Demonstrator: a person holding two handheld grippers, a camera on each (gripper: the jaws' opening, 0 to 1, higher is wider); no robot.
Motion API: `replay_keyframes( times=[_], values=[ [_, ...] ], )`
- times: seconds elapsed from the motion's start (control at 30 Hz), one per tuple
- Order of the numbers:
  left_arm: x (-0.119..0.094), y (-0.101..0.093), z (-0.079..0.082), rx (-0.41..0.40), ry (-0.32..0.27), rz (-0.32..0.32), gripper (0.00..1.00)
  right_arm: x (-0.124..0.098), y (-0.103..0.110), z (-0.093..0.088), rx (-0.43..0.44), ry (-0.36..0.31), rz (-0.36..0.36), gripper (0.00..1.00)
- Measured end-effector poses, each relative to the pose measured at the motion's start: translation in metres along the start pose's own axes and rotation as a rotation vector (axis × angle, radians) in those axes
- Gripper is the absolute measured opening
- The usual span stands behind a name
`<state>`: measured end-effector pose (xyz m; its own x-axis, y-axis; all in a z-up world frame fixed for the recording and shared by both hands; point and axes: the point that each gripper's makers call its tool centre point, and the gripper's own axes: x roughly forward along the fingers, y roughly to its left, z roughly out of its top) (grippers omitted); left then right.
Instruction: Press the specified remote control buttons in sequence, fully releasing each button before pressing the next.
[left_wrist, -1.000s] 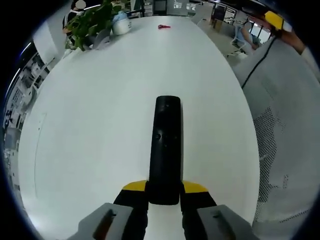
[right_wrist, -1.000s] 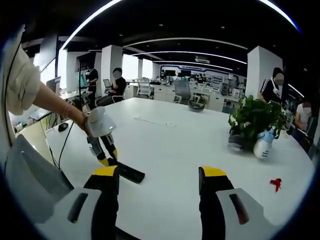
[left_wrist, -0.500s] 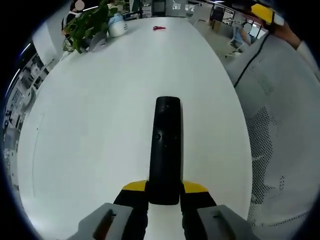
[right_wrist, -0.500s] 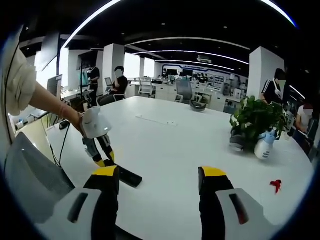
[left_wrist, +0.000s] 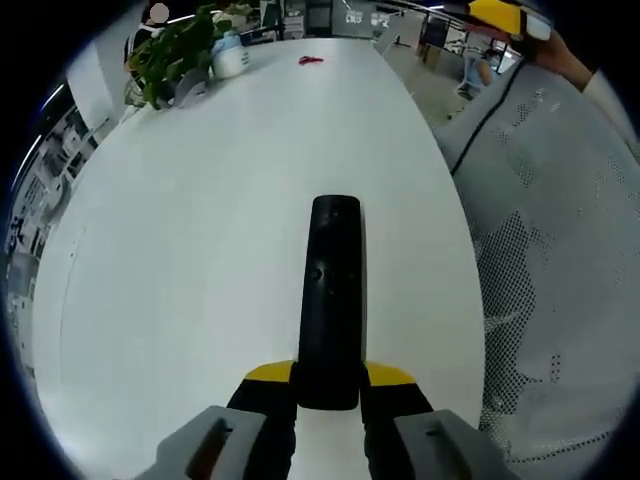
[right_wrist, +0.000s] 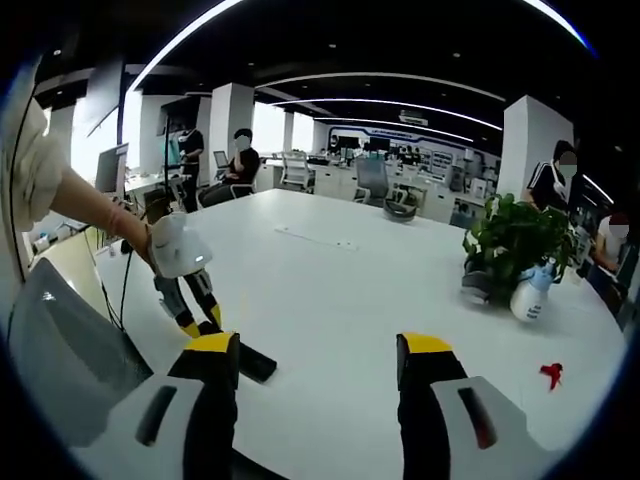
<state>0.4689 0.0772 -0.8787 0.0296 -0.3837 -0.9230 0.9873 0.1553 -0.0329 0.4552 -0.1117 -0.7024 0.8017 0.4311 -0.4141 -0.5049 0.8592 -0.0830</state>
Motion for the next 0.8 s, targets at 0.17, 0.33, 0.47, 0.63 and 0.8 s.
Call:
replay_keyframes(
  times=[0.17,0.33,0.47,0.63,0.8],
  values=[
    [-0.001,-0.007,-0.001,-0.008,-0.01,0.002,0.24,0.0,0.001,0.0,-0.006,0.002,0.002,0.65],
    [-0.001,-0.018,-0.003,-0.007,-0.015,0.013,0.24,0.0,0.002,0.0,-0.012,0.005,0.005,0.65],
    [-0.002,-0.027,-0.005,-0.012,-0.026,0.02,0.24,0.001,0.004,-0.001,-0.016,0.008,0.011,0.65],
    [-0.002,-0.033,-0.006,-0.022,-0.033,0.026,0.24,0.001,0.007,-0.001,-0.023,0.014,0.023,0.65],
    [-0.003,-0.041,-0.007,-0.029,-0.042,0.026,0.24,0.002,0.01,-0.002,-0.032,0.02,0.033,0.65]
  ],
)
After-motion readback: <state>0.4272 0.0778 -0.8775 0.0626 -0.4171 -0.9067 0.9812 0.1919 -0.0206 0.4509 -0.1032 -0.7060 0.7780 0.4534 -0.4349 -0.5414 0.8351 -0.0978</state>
